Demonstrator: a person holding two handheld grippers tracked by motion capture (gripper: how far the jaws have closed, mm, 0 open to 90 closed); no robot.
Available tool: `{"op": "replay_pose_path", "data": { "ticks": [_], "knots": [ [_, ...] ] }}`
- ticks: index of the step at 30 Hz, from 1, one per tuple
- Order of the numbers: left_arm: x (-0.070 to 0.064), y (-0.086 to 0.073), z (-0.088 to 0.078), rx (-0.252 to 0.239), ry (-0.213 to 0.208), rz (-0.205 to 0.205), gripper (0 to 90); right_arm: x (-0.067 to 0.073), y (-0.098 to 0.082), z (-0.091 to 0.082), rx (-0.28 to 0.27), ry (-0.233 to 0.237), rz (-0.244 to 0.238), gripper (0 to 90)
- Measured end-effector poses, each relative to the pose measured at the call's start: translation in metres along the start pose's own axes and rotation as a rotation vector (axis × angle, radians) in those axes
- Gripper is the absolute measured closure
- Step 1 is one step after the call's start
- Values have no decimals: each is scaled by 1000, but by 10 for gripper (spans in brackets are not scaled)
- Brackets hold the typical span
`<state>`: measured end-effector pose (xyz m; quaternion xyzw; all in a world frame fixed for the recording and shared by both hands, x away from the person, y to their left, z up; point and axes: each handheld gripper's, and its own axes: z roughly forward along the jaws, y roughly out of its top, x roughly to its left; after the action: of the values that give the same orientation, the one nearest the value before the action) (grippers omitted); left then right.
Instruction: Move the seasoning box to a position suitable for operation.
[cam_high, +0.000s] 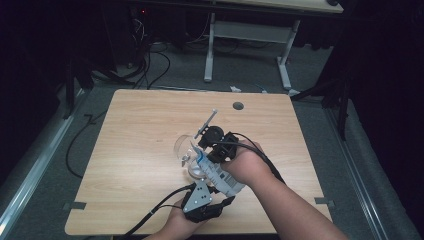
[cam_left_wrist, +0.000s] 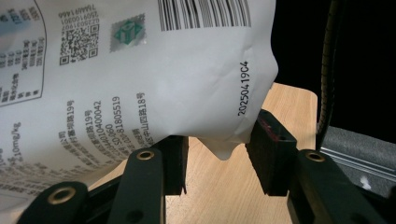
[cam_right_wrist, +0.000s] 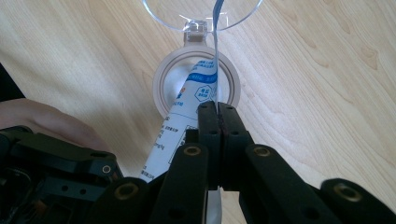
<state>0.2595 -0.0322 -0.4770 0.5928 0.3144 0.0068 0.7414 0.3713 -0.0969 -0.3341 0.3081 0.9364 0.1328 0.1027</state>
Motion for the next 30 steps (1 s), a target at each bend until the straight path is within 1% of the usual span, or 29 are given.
{"op": "replay_pose_path", "data": {
  "ticks": [6,10,21,25,30],
  "knots": [
    [0,-4,0,7,3,3,602,1,-2,-1,3,6,5,900],
    [1,-6,-1,10,5,-4,604,1,-3,0,2,6,1,900],
    [4,-13,-3,34,12,-2,610,1,-9,-1,3,10,5,900],
    [6,-15,-3,40,19,-1,613,1,-10,-1,5,8,9,900],
    [11,-19,-4,55,34,-5,619,1,-11,-2,4,8,7,900]
  ]
}}
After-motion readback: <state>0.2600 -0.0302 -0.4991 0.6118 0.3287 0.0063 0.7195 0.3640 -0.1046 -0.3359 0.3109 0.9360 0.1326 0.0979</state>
